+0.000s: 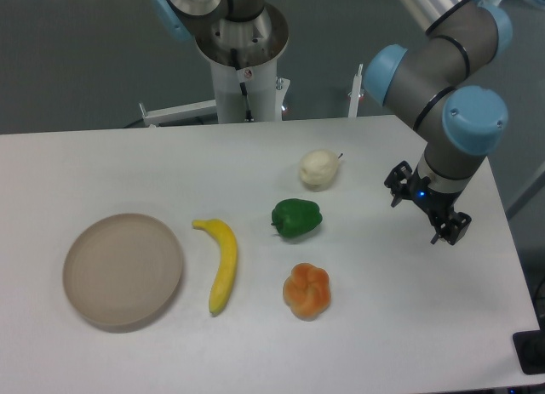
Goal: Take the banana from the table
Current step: 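Move the open gripper from its start pose toward the yellow banana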
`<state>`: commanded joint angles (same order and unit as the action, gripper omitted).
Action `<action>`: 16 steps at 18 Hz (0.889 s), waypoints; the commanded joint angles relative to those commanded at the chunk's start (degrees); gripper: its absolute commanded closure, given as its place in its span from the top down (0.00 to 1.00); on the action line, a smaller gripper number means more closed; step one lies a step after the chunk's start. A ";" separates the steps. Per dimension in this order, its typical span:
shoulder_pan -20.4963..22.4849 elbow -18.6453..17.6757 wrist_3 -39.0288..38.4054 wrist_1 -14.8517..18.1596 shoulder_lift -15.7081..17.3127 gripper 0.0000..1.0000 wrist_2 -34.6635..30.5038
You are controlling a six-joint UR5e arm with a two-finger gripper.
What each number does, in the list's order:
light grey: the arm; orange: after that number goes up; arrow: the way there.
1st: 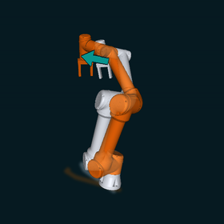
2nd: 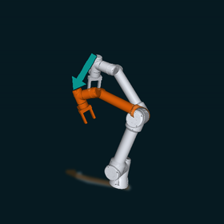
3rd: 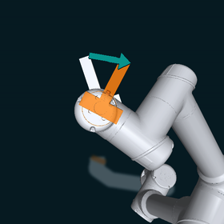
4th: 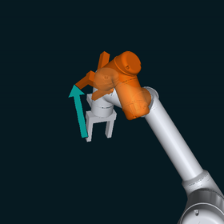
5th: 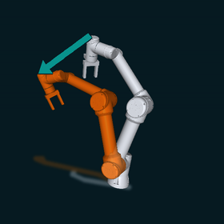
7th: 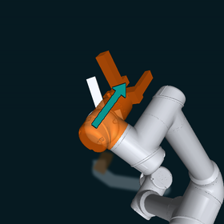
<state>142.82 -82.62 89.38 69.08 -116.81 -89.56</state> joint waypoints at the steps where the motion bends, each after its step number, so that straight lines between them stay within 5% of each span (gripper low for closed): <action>1: 0.00 0.00 0.00 0.00 0.00 1.00 0.00; 9: -2.99 0.09 -8.77 0.00 -0.62 1.00 0.09; 16: -12.65 -0.17 -24.60 -0.09 -1.40 1.00 0.18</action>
<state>130.17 -82.79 64.79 68.99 -118.21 -89.38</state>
